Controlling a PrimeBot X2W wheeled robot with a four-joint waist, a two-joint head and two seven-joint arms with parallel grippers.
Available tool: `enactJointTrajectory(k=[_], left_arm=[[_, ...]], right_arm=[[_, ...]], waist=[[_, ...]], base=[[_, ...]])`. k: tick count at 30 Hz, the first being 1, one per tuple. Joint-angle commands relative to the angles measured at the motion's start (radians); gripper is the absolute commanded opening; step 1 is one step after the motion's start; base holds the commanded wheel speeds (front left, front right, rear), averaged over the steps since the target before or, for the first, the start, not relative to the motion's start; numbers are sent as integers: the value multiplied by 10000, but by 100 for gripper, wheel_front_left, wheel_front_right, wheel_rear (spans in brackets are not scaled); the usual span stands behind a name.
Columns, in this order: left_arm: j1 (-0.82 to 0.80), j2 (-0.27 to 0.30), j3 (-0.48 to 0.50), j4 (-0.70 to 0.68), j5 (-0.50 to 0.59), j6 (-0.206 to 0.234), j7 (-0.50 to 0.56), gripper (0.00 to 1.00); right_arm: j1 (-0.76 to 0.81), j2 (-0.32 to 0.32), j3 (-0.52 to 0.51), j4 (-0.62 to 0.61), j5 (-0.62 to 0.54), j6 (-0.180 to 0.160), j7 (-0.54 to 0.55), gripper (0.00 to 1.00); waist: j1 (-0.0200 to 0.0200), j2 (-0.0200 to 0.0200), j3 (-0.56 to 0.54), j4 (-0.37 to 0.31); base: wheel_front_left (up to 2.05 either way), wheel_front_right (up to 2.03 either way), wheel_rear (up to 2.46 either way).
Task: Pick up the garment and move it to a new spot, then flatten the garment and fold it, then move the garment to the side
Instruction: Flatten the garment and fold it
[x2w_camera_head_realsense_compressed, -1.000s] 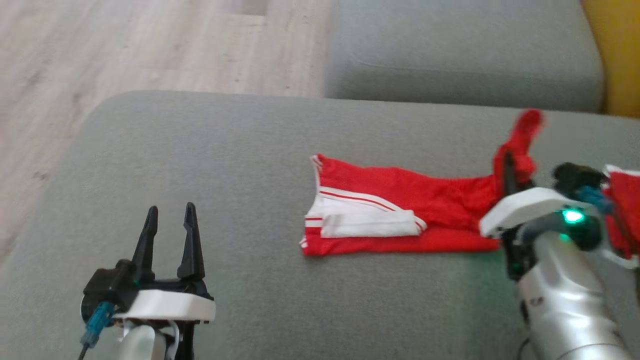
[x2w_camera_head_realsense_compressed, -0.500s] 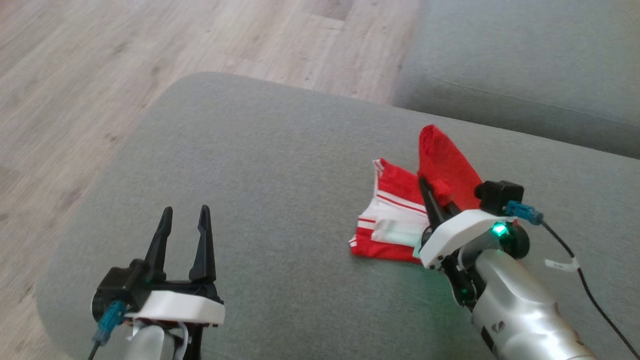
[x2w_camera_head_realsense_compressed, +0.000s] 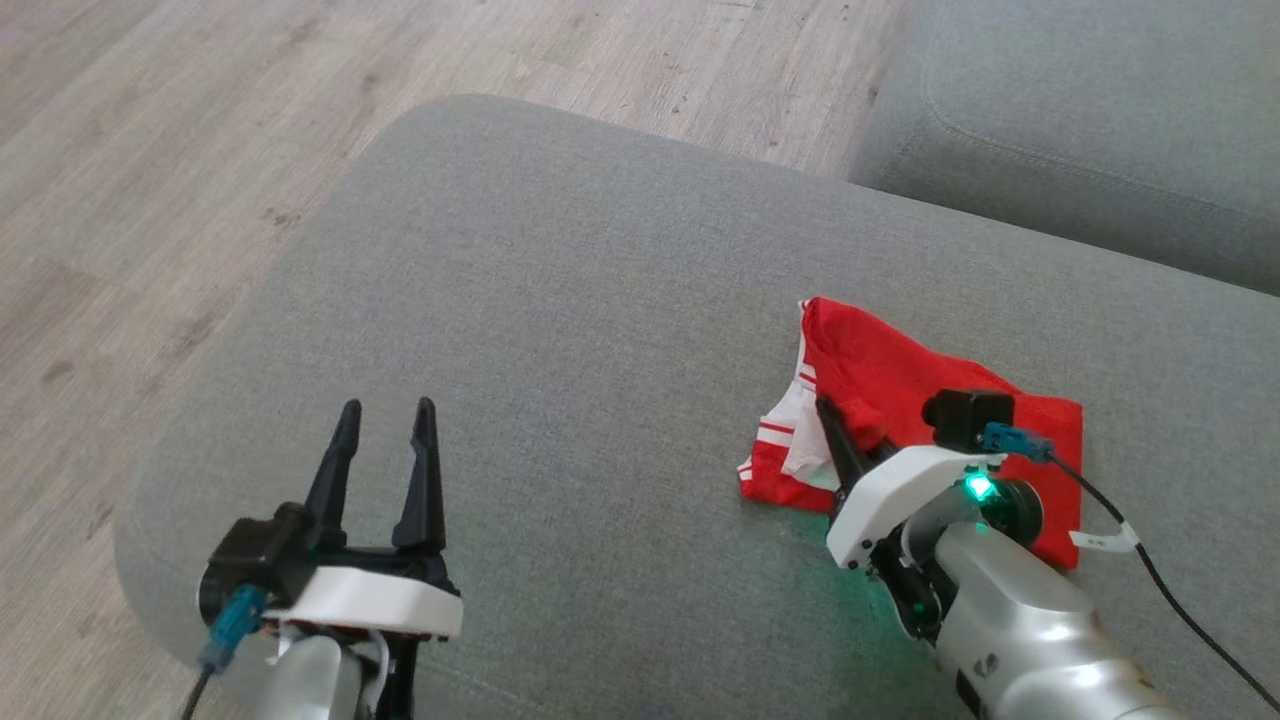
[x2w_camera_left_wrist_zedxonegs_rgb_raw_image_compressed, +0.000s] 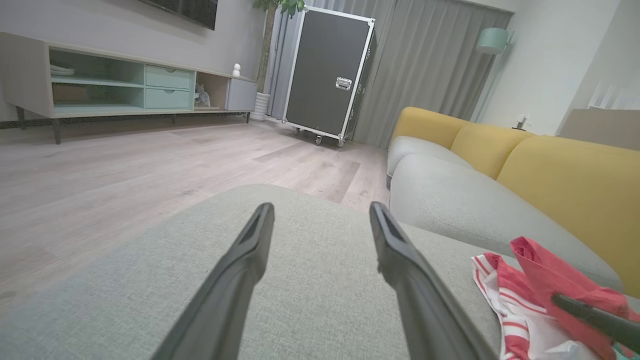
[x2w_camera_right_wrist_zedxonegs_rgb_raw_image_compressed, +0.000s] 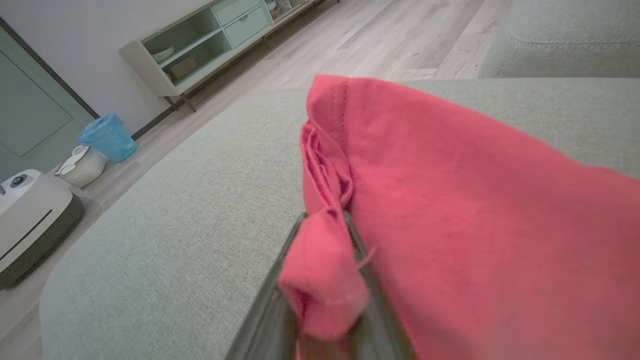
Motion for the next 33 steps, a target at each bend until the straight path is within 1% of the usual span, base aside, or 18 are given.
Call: enactJointTrajectory(k=[1,4,9,12,14,17,19,21,25,26,27,29,33], left_arm=[[-517,47,224,-244,-54,16,-82,100],[-594,32,135,-132,-72,16,-82,100],[-650,27,146,25,-88,16,-82,100],[-639,33,286,-34,-93,16,-82,100],[-610,30,405,-126,-83,16,-82,100],[-541,20,590,-332,-72,16,-82,100],[-484,11,756,-486,-50,19,-82,100],[-428,1,927,-641,-32,21,-82,100],[-352,-23,1154,-871,20,22,-82,100],[-343,-32,1255,-953,31,21,-82,100],[-348,-36,1302,-1003,36,21,-82,100],[-363,-43,1407,-1193,61,20,-82,100],[-216,-50,1571,-1371,45,19,-82,100]], right_arm=[[-432,92,183,-154,121,33,-184,100],[-362,93,657,-529,589,33,-200,100],[-307,93,1502,-1447,1687,33,-214,100],[-518,93,1405,-1764,1918,33,-219,100],[-673,93,1030,-1775,1666,33,-220,100],[-891,93,139,-1682,556,33,-221,100],[-946,56,-722,-1720,-638,33,-222,100],[-803,-108,-1688,-2024,-1880,33,-222,100],[-48,-418,-3659,-3119,-4083,33,-222,100],[422,-448,-4533,-3775,-4998,33,-223,100],[668,-430,-4922,-4105,-5394,33,-223,100],[1166,-346,-5559,-4787,-6047,33,-223,100],[2118,-177,-6224,-5924,-7017,33,-223,100]], waist=[[0,0,1,-5],[0,0,-1,-69],[0,0,-110,-470],[0,0,-192,-865],[0,0,-239,-1170],[0,0,-284,-1672],[0,0,-299,-2044],[0,0,-292,-2404],[0,0,-259,-3006],[0,0,-223,-3277],[0,0,-202,-3401],[0,0,-170,-3621],[0,0,-73,-4010]], base=[[0,0,0],[0,0,0],[0,0,0],[0,0,0],[0,0,0],[0,0,0],[0,0,0],[0,0,0],[0,0,0],[0,0,0],[0,0,0],[0,0,0],[0,0,0]])
